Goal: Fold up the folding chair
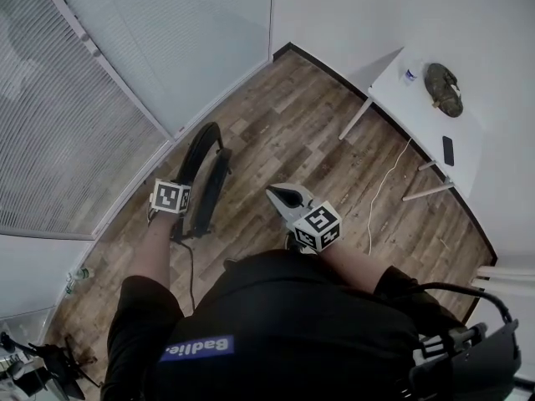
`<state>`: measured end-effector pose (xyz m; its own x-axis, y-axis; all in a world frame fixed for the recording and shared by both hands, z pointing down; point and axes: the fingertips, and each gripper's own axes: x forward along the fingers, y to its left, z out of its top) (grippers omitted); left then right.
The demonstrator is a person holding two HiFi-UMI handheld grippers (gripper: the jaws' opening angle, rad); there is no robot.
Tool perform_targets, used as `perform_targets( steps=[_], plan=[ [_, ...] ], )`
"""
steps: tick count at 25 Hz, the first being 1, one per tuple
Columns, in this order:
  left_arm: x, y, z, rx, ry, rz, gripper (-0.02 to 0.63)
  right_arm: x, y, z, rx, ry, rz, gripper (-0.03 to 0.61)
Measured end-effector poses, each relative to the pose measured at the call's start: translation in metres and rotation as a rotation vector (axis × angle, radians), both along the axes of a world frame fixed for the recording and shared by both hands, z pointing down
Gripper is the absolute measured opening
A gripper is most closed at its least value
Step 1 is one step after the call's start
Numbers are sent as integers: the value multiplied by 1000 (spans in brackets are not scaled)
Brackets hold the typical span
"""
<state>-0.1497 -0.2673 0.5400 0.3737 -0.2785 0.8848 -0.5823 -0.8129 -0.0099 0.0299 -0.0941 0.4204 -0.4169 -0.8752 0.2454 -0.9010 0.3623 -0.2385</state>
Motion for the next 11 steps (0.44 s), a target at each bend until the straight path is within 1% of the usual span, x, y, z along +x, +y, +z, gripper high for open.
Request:
perform_targets(
  steps=[11],
  plan=[
    [1, 1, -1, 12, -9, 2, 98, 6, 5, 8, -25, -4, 25, 2]
  ],
)
